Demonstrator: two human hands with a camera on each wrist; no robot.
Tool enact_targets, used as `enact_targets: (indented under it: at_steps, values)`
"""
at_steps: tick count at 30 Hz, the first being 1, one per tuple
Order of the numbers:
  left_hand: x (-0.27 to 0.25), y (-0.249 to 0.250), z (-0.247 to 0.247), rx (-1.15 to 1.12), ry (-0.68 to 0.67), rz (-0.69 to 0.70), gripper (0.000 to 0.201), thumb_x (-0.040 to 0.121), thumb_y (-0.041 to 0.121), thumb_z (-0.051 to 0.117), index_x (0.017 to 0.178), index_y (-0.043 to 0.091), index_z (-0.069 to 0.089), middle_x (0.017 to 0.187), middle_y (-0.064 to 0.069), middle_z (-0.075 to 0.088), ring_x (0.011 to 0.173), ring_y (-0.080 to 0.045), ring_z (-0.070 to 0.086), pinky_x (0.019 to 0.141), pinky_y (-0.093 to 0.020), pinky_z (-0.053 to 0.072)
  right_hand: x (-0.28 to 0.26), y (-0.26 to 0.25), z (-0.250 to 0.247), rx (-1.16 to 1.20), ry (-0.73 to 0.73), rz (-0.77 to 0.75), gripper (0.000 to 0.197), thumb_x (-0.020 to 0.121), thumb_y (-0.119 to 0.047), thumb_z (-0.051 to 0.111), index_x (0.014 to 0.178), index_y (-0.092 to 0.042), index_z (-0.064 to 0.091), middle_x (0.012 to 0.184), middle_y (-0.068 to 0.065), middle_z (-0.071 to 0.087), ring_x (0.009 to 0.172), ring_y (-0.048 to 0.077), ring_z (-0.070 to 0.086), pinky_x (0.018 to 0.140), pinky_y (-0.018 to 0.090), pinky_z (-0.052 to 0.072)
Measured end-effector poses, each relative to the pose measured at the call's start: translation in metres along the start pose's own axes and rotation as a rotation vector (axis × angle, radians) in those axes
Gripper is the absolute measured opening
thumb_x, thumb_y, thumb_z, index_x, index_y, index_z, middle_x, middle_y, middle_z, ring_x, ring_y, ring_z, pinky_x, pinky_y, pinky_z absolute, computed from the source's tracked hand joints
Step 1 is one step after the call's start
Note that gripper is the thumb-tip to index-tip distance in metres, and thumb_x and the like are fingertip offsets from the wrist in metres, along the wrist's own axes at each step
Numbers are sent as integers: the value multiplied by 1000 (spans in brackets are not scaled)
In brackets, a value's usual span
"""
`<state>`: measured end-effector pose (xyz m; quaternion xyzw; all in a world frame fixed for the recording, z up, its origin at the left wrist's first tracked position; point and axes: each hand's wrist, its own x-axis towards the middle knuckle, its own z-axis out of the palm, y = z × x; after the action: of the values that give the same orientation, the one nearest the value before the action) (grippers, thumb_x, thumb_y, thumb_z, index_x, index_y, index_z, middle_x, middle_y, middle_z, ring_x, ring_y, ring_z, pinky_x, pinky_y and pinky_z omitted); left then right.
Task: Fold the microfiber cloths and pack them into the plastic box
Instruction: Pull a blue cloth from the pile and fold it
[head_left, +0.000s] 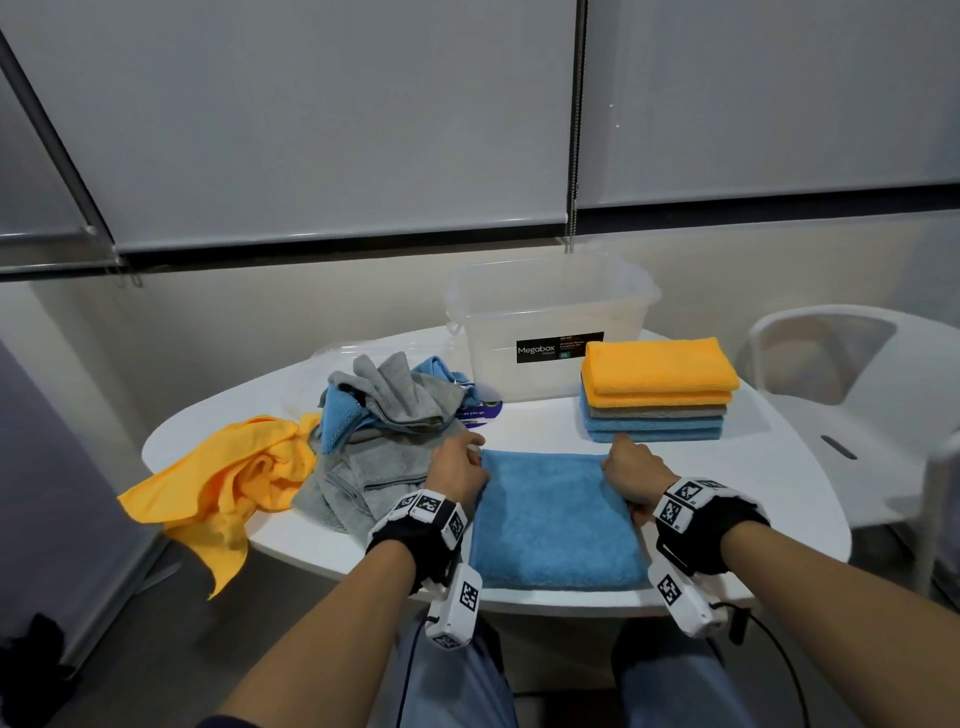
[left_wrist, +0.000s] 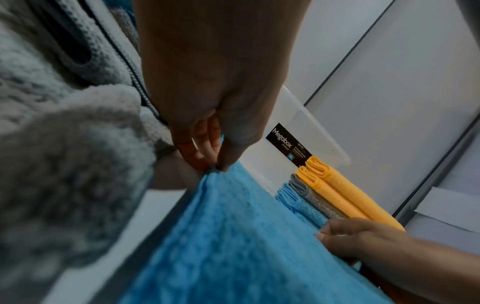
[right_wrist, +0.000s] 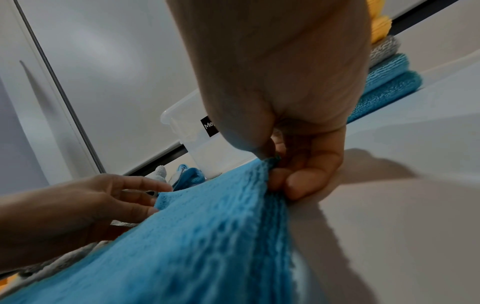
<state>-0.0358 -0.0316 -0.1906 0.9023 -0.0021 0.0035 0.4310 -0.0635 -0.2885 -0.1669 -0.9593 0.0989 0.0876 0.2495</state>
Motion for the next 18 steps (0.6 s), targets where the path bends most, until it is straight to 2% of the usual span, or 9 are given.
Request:
enact_targets:
  at_steps: [3,5,6,7,9,10,12,15,18]
  values:
    - [-3,8,-8,47,-30,70,56,74,-4,67,128,11,57,90,-5,63,86,-23,63,78,-33,55,-4,-2,-9,101,-46,4,15,95,-17,46,100,-4,42,88,18,57,73,31,63,52,33,42]
    - [-7,14,-15,108,-14,152,56,77,-1,66,131,11,56,103,-8,63,89,-18,59,79,-27,50,-8,-3,-19,132,-50,-27,15,94,-15,51,85,-12,40,67,14,54,50,27,59,40,27,40]
    - [-10,17,-19,135,-7,195,54,79,1,65,131,12,56,111,-8,62,94,-17,58,82,-25,47,-9,-5,-25,131,-10,-60,23,95,-16,51,79,-16,35,63,13,52,47,27,60,39,27,39]
    - [-14,21,-22,167,-14,254,50,82,3,64,130,13,58,117,-7,60,99,-16,58,85,-23,45,-13,-10,-31,90,32,-104,25,95,-18,52,77,-16,35,66,13,54,49,28,61,40,29,41]
    - [-24,30,-26,267,-102,403,37,89,13,65,126,15,63,123,-5,60,110,-18,58,94,-26,45,-25,-22,-38,42,56,-202,17,95,-19,54,87,-6,47,74,18,64,52,33,65,41,35,49]
    - [-32,36,-27,323,-175,468,33,91,18,65,124,16,64,126,-4,61,114,-19,57,99,-30,45,-32,-29,-38,51,18,-254,18,95,-19,57,91,-2,53,74,19,68,53,31,67,44,36,52]
    - [-47,47,-25,442,-349,555,38,96,27,63,131,13,62,138,-6,56,124,-21,53,107,-37,41,-46,-36,-34,11,-123,-337,20,93,-25,65,93,-5,61,79,12,72,61,21,69,57,36,56]
    - [-61,50,-19,628,-552,596,53,100,39,55,144,11,47,152,-14,39,139,-27,34,116,-44,30,-65,-38,-28,-192,-313,-438,23,87,-40,73,94,-19,67,93,-1,71,83,13,66,78,34,54]
    - [-61,35,-13,755,-673,530,66,101,50,46,153,13,29,159,-14,24,146,-31,20,117,-52,25,-74,-34,-23,-276,-376,-443,30,85,-43,74,103,-20,69,102,-4,69,94,15,63,84,30,50]
